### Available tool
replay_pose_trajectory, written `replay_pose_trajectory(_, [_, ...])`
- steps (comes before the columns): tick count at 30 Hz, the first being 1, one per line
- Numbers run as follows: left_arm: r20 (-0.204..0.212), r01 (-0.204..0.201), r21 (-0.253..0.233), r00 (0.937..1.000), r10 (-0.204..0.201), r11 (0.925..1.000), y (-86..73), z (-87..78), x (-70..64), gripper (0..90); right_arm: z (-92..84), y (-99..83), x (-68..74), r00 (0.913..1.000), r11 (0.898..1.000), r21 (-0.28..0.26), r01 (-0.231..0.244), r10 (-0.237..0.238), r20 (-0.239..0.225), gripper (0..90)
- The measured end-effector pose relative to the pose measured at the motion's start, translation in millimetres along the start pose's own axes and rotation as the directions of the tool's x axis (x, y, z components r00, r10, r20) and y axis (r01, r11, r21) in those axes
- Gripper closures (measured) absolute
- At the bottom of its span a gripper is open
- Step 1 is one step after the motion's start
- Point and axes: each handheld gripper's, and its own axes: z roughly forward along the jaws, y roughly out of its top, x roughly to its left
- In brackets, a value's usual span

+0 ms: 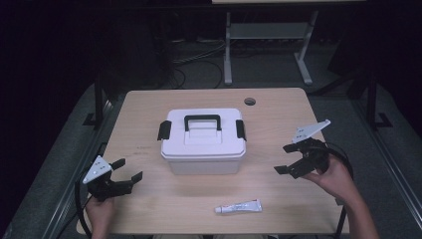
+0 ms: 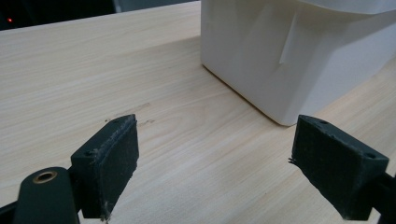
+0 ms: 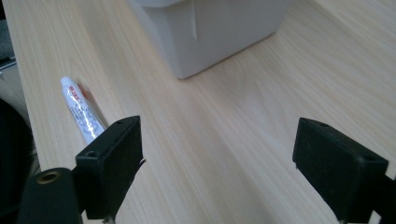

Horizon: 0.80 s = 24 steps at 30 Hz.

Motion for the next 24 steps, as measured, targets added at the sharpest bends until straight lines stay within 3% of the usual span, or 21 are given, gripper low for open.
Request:
replay_pose_trajectory(9, [-0.005, 0.011, -0.006, 0.9999, -0.011, 0.9999, -0.8, -2.5, 2.5, 14.1, -1.4, 18.3, -5.3, 0.9996, 1.0, 0.021, 0.021, -0.021, -0.021, 15.3])
replay_pose_trajectory(14, [-0.002, -0.003, 0.0, 1.0, 0.003, 1.0, -0.1, -0.3, 0.8, 14.1, 2.0, 33.4, -7.9, 0.9979, 0.998, 0.051, 0.048, -0.046, -0.045, 15.3])
replay_pose_trajectory(24, [0.01, -0.006, -0.018, 0.9999, 0.006, 0.9998, 2.4, -1.0, -2.3, 14.1, 6.2, 53.3, -10.0, 0.995, 0.996, 0.05, 0.075, -0.071, -0.07, 15.1])
